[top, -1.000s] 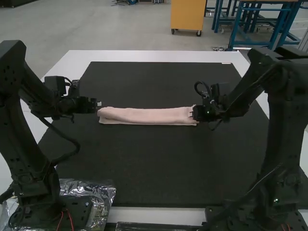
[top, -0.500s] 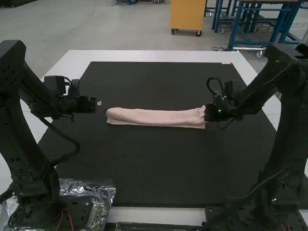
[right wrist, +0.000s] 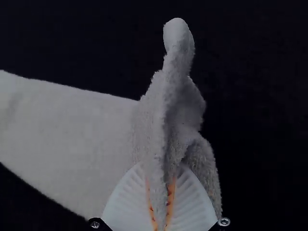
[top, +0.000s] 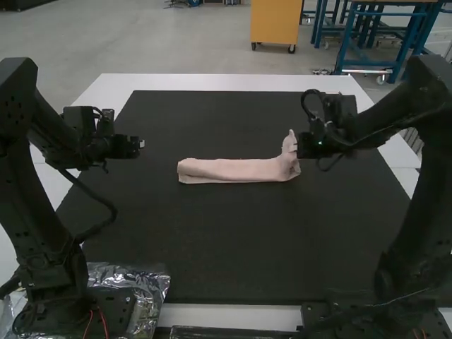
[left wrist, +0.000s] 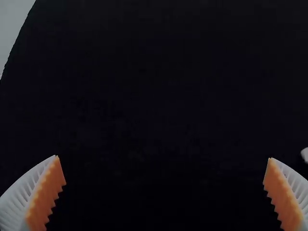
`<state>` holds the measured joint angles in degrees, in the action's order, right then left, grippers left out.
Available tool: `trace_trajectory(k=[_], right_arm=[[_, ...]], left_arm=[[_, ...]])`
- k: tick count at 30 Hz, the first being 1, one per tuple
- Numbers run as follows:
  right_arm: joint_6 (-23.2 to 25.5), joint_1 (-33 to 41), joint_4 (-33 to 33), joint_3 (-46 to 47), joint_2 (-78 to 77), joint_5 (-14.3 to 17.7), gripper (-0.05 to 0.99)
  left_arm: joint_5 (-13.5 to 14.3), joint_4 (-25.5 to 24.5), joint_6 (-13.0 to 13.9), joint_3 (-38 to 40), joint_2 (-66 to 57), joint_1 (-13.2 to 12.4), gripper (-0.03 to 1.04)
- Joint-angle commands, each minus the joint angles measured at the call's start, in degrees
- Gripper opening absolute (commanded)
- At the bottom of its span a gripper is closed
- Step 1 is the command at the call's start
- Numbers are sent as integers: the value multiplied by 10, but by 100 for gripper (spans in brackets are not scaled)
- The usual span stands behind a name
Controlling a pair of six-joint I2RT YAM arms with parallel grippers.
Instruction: Fold the towel.
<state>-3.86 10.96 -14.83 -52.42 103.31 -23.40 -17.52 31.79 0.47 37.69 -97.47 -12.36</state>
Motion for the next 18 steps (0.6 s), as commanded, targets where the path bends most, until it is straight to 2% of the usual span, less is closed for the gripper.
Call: trace_trajectory(k=[1,9,18], right_arm=[[29,49,-3,-26,1,-2,-2],[57,139,-13,-79,61,7,-2],[63,212,-22,-153,128,15,-2]], left_arm=[[13,6,20,10,1,-1,97],[13,20,21,9,4,-1,97],[13,20,22,5,7,-1,97]])
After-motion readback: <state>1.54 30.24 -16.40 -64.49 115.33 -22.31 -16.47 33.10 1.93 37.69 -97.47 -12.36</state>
